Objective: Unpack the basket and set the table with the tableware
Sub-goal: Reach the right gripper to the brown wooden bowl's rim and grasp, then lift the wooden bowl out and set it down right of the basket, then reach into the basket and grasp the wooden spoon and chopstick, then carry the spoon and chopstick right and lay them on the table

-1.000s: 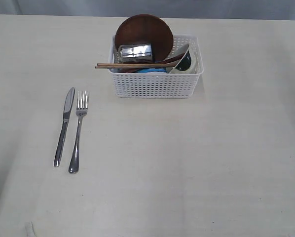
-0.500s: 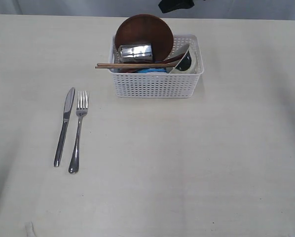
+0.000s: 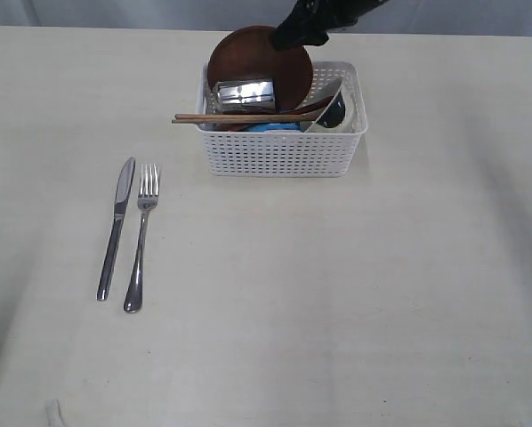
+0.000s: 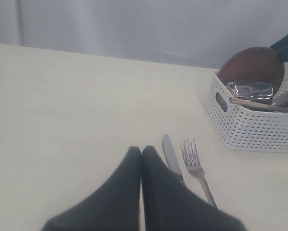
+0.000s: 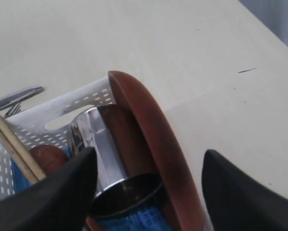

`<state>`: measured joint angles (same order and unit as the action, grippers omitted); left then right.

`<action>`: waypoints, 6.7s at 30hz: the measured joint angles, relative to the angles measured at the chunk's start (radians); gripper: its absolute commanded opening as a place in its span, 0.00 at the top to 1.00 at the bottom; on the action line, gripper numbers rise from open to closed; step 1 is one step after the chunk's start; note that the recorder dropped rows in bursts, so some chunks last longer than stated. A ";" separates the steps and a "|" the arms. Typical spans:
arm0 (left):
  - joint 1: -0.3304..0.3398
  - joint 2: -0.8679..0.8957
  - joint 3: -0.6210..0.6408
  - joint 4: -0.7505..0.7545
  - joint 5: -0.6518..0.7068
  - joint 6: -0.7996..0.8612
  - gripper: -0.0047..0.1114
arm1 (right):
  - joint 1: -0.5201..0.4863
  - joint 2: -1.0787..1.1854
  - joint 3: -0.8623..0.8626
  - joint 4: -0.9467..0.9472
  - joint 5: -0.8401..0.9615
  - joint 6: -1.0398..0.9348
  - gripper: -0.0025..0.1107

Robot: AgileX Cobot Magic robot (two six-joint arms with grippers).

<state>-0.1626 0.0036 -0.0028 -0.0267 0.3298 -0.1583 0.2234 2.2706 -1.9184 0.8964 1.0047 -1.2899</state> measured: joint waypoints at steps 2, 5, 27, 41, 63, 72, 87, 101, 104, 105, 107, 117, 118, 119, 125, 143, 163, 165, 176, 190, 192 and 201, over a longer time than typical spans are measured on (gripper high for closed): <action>0.000 0.000 0.000 0.000 0.000 0.000 0.96 | 0.006 0.008 0.000 0.006 -0.002 -0.009 0.45; 0.000 0.000 0.000 0.000 0.000 0.000 0.96 | 0.008 0.023 0.000 0.007 -0.010 -0.021 0.51; 0.000 0.000 0.000 0.000 0.000 0.000 0.96 | 0.008 0.047 -0.029 0.002 -0.049 -0.044 0.98; 0.000 0.000 0.000 0.000 0.000 0.000 0.96 | -0.002 0.029 -0.255 -0.111 0.018 0.160 0.98; 0.000 0.000 0.000 0.000 0.000 0.000 0.96 | -0.395 -0.087 0.017 -0.414 0.122 0.938 0.98; 0.000 0.000 0.000 0.000 0.000 0.000 0.96 | -0.498 -0.079 0.302 -0.148 -0.040 0.818 0.98; 0.000 0.000 0.000 0.000 0.000 0.000 0.96 | -0.522 0.060 0.276 0.078 -0.152 0.773 0.79; 0.000 0.000 0.000 0.000 0.000 0.000 0.96 | -0.559 0.012 0.041 0.182 0.108 0.646 0.57; 0.000 0.000 0.000 0.000 0.000 0.000 0.96 | -0.468 -0.052 -0.067 0.316 0.180 0.527 0.57; 0.000 0.000 0.000 0.000 0.000 0.000 0.96 | -0.410 -0.071 -0.101 0.295 0.184 0.511 0.57; 0.000 0.000 0.000 0.000 0.000 0.000 0.96 | -0.274 -0.085 -0.164 0.197 0.192 0.500 0.57; 0.000 0.000 0.000 0.000 0.000 0.000 0.96 | 0.231 -0.083 -0.243 -0.524 0.212 0.573 0.49; 0.000 0.000 0.000 0.000 0.000 0.000 0.96 | 0.244 -0.083 -0.243 -0.549 0.212 0.588 0.46; 0.000 0.000 0.000 0.000 0.000 0.000 0.96 | 0.256 -0.083 -0.243 -0.569 0.212 0.611 0.45; 0.000 0.000 0.000 0.000 0.000 0.000 0.96 | 0.261 -0.079 -0.233 -0.611 0.212 0.664 0.45; 0.000 0.000 0.000 0.000 0.000 0.000 0.96 | 0.261 0.008 -0.158 -0.633 0.216 0.630 0.36; 0.000 0.000 0.000 0.000 0.000 0.000 0.96 | 0.261 0.080 -0.080 -0.703 0.216 0.618 0.43; 0.000 0.000 0.000 0.000 0.000 0.000 0.96 | 0.261 0.082 -0.080 -0.703 0.216 0.618 0.55; 0.000 0.000 0.000 0.000 0.000 0.000 0.96 | 0.261 0.083 -0.165 -0.709 0.212 0.611 0.98; 0.000 0.000 0.000 0.000 0.000 0.000 0.96 | 0.261 -0.012 -0.178 -0.713 0.209 0.613 0.98; 0.000 0.000 0.000 0.000 0.000 0.000 0.96 | 0.261 -0.042 -0.178 -0.713 0.201 0.625 0.98; 0.000 0.000 0.000 0.000 0.000 0.000 0.96 | 0.131 -0.198 -0.176 -0.709 0.205 0.776 0.98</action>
<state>-0.1626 0.0036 -0.0028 -0.0267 0.3298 -0.1583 0.3543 2.0728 -2.0940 0.1870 1.2101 -0.5136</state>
